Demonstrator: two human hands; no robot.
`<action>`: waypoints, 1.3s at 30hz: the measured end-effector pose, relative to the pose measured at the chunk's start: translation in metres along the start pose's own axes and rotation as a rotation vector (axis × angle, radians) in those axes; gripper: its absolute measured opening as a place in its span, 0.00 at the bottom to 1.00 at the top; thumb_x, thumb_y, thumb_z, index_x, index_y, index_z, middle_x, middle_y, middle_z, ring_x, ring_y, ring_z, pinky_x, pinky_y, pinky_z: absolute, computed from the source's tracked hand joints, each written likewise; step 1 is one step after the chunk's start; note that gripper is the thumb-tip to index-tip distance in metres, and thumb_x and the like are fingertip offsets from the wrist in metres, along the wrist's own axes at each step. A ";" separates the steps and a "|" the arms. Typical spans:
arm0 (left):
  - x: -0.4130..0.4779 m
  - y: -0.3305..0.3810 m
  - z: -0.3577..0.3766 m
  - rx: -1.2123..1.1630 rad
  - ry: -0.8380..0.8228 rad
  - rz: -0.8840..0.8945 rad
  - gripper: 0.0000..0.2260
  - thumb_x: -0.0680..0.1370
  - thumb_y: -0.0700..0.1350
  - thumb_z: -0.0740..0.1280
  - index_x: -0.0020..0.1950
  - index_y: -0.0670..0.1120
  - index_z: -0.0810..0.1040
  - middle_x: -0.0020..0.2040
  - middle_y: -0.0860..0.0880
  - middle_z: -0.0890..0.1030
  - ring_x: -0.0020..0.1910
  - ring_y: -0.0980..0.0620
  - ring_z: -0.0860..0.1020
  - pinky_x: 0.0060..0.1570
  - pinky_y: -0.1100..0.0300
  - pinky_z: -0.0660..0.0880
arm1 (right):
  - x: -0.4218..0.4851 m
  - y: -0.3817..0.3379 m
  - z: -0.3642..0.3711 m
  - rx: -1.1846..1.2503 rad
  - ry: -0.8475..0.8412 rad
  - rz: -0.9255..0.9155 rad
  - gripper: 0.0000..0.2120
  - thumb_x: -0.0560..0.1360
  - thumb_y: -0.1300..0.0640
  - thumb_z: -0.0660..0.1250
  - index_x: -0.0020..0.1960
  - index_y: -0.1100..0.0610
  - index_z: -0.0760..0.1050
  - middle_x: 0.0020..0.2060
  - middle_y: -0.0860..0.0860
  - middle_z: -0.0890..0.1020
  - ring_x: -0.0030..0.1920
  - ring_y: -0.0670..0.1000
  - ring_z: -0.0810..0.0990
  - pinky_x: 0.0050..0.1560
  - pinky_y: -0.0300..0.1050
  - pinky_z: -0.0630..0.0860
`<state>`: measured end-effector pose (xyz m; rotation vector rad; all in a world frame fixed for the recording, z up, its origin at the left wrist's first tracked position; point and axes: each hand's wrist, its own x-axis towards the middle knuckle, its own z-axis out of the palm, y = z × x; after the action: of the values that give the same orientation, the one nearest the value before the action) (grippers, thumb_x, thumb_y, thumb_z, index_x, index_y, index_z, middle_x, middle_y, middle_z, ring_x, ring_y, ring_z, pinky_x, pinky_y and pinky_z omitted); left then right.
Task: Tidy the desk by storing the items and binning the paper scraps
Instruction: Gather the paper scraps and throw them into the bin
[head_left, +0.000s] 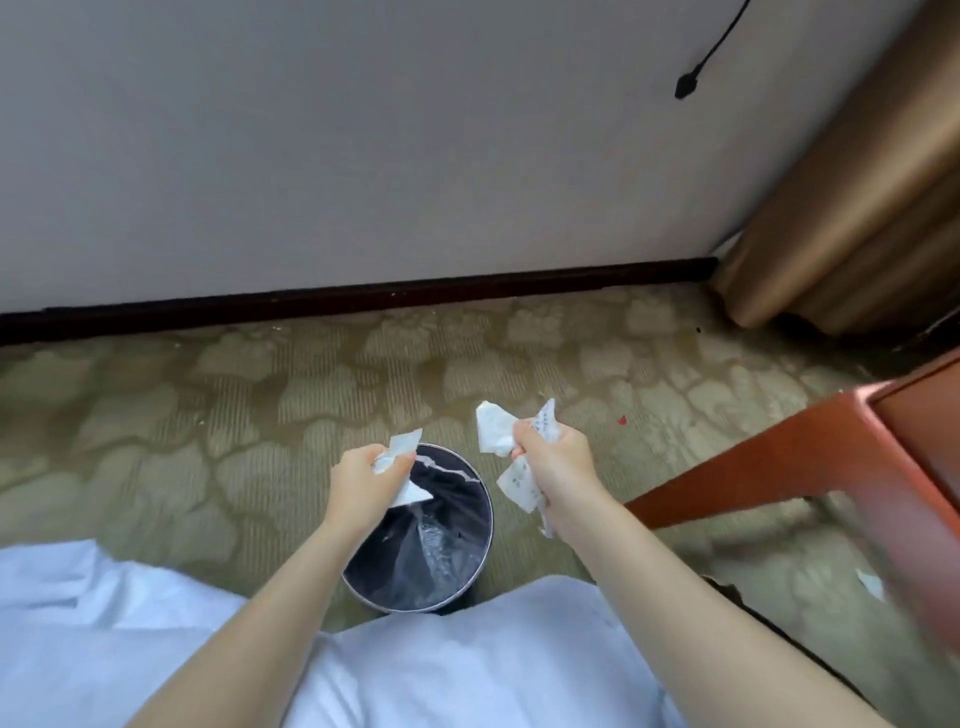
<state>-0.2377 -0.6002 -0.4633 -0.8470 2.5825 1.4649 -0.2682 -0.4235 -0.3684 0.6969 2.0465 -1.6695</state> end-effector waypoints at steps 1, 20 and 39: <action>0.002 -0.009 0.006 0.006 0.015 -0.023 0.21 0.75 0.48 0.67 0.29 0.46 0.59 0.27 0.50 0.60 0.28 0.51 0.59 0.31 0.55 0.53 | 0.009 0.007 0.007 -0.020 -0.002 0.029 0.08 0.76 0.62 0.61 0.38 0.58 0.71 0.29 0.50 0.71 0.28 0.49 0.69 0.30 0.39 0.64; 0.039 -0.137 0.066 0.008 -0.084 -0.544 0.12 0.76 0.52 0.65 0.46 0.43 0.73 0.48 0.42 0.79 0.50 0.39 0.77 0.51 0.46 0.78 | 0.111 0.126 0.114 -0.114 -0.148 0.306 0.08 0.78 0.57 0.62 0.40 0.55 0.72 0.33 0.51 0.76 0.34 0.52 0.75 0.38 0.44 0.73; 0.001 -0.007 0.036 0.280 -0.561 0.081 0.08 0.79 0.49 0.60 0.55 0.48 0.75 0.50 0.52 0.80 0.52 0.52 0.76 0.53 0.58 0.72 | 0.057 0.063 0.001 -0.527 -0.418 -0.033 0.11 0.75 0.62 0.65 0.57 0.57 0.76 0.44 0.53 0.79 0.46 0.50 0.77 0.44 0.37 0.72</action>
<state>-0.2429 -0.5743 -0.4888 -0.2495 2.3207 1.1079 -0.2748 -0.4071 -0.4510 0.1232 2.0497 -1.0876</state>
